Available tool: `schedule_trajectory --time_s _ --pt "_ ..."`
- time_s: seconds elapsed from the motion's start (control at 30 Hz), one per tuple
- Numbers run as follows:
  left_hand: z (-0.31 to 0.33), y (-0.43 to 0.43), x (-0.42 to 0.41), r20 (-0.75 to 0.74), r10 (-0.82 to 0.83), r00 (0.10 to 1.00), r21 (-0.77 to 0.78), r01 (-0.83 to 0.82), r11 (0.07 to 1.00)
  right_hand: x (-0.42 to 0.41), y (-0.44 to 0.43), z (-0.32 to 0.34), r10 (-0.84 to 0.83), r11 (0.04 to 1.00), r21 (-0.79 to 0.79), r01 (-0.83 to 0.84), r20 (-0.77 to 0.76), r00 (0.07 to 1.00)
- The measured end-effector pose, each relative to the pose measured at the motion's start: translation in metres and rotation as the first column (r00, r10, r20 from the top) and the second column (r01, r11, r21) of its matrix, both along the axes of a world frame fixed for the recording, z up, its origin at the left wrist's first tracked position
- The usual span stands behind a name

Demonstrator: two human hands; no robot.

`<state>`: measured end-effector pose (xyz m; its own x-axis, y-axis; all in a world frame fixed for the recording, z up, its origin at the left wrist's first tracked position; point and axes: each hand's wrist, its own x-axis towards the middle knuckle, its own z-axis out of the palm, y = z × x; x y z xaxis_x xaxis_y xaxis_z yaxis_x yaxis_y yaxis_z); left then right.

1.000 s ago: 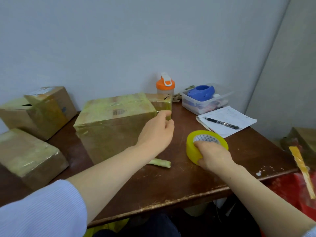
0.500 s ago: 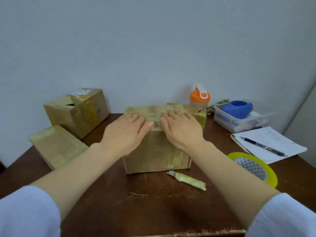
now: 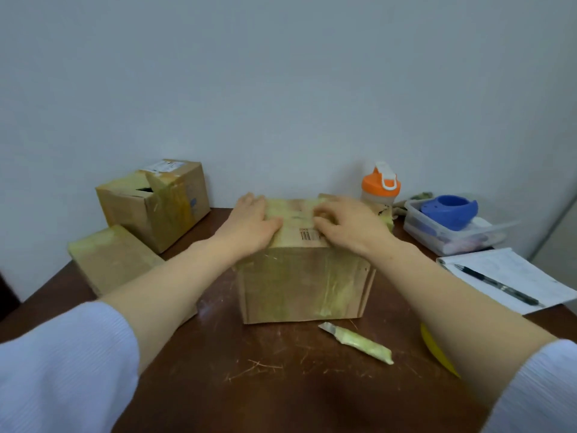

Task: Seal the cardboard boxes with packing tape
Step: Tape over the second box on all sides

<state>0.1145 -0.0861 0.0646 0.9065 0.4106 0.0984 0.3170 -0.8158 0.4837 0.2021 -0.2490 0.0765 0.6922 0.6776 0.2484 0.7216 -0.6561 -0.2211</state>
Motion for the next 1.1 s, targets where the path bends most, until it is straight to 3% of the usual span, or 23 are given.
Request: schedule_trajectory --time_s 0.03,0.1,0.17,0.27,0.4,0.47,0.6,0.63,0.67,0.7,0.73,0.83,0.9,1.0,1.1 --pt "0.0 0.0 -0.003 0.009 0.09 0.996 -0.205 -0.086 0.975 0.002 -0.004 0.003 -0.112 0.993 0.02 0.113 -0.029 0.993" --pt "0.0 -0.001 -0.011 0.013 0.172 0.985 -0.57 -0.134 0.81 0.003 -0.012 0.006 -0.19 0.975 0.059 0.216 -0.295 0.936" --pt "0.002 0.0 -0.017 0.127 0.227 0.966 -0.662 -0.088 0.745 0.003 -0.018 0.009 -0.065 0.934 0.268 0.238 -0.527 0.847" --pt "-0.003 0.009 -0.033 0.278 0.202 0.939 -0.626 0.018 0.779 -0.003 -0.028 0.006 -0.027 0.85 0.456 0.265 -0.464 0.886" --pt "-0.025 -0.001 -0.065 0.364 0.123 0.923 -0.352 0.014 0.936 -0.023 -0.035 -0.022 0.03 0.826 0.534 0.182 -0.363 0.931" --pt "-0.041 -0.009 -0.077 0.355 0.145 0.923 -0.353 -0.012 0.936 -0.036 -0.039 -0.039 0.052 0.865 0.488 0.118 -0.321 0.946" --pt "-0.059 -0.012 -0.097 0.425 0.103 0.899 -0.338 0.052 0.94 -0.043 -0.049 -0.055 0.01 0.936 0.328 0.129 -0.391 0.92" --pt "-0.057 -0.01 -0.098 0.468 0.13 0.874 -0.333 0.038 0.942 -0.045 -0.05 -0.054 -0.065 0.949 0.274 0.153 -0.307 0.95" --pt "-0.051 -0.007 -0.095 0.509 0.175 0.843 -0.322 -0.002 0.947 -0.052 -0.047 -0.05 -0.112 0.957 0.254 0.142 -0.127 0.985" --pt "-0.043 -0.003 -0.09 0.535 0.207 0.819 -0.294 -0.049 0.954 -0.06 -0.041 -0.046 -0.082 0.962 0.268 0.058 0.081 0.993" --pt "-0.035 0.002 -0.082 0.546 0.207 0.812 -0.257 -0.073 0.964 -0.069 -0.031 -0.043 0.012 0.962 0.267 -0.065 0.197 0.98" --pt "-0.009 0.015 -0.044 0.42 0.062 0.905 -0.161 0.007 0.987 -0.099 0.004 -0.042 0.296 0.939 0.127 -0.319 0.171 0.94" --pt "-0.004 0.014 -0.015 0.158 -0.084 0.984 -0.036 0.091 0.995 -0.106 0.018 -0.052 0.281 0.945 0.088 -0.314 0.266 0.922" --pt "-0.019 0.011 0.014 -0.245 -0.08 0.966 0.244 0.141 0.96 -0.103 0.023 -0.062 0.217 0.91 0.256 -0.327 0.377 0.9" --pt "-0.025 0.018 0.03 -0.359 -0.033 0.933 0.329 0.159 0.931 -0.097 0.025 -0.069 0.193 0.881 0.326 -0.344 0.417 0.888"
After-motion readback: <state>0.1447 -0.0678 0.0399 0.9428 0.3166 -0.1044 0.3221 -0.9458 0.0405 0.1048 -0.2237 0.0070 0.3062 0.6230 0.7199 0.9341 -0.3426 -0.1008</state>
